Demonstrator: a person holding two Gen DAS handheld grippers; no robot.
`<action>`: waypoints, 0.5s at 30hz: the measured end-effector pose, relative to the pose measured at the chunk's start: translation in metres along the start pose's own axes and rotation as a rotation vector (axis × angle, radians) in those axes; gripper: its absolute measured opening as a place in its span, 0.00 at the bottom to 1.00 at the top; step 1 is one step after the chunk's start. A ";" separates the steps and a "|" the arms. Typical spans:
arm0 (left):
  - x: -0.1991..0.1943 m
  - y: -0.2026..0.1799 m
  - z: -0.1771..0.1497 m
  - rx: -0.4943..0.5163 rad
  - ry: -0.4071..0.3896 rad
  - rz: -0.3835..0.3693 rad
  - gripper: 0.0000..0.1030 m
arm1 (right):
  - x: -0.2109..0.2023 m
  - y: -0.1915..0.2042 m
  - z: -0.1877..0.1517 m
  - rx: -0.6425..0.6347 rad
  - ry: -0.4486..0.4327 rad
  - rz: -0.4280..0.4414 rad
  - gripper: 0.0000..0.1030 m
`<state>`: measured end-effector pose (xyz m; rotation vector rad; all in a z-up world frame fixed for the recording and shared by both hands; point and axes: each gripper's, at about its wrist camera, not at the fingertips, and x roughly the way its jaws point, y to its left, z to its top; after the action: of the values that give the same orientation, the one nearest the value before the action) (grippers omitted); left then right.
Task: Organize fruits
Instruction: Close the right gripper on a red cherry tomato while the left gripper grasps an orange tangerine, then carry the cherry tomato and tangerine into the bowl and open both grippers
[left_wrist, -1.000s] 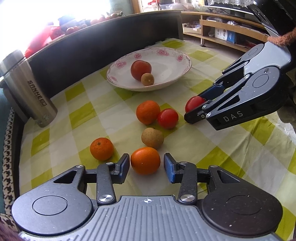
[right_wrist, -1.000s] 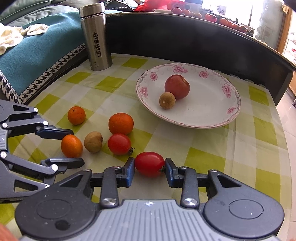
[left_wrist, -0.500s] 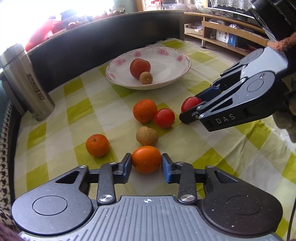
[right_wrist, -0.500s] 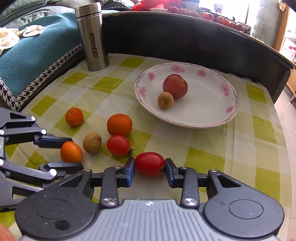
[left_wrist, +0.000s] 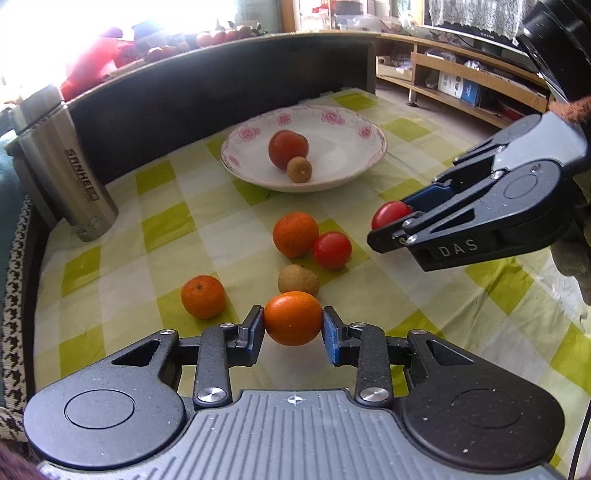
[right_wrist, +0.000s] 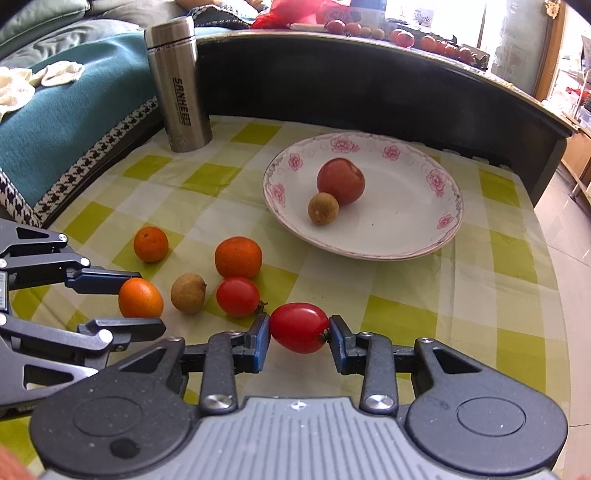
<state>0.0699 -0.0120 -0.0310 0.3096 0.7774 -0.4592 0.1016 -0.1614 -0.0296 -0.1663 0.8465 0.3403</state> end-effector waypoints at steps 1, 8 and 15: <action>-0.001 0.000 0.001 -0.002 -0.006 0.002 0.40 | -0.002 0.000 0.001 0.002 -0.005 0.000 0.39; -0.005 0.000 0.018 -0.006 -0.054 0.017 0.40 | -0.011 -0.003 0.009 0.019 -0.050 -0.012 0.39; 0.001 0.001 0.041 -0.009 -0.090 0.019 0.40 | -0.014 -0.008 0.023 0.048 -0.090 -0.036 0.39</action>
<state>0.0954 -0.0288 -0.0039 0.2859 0.6885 -0.4490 0.1120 -0.1659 -0.0033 -0.1201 0.7615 0.2912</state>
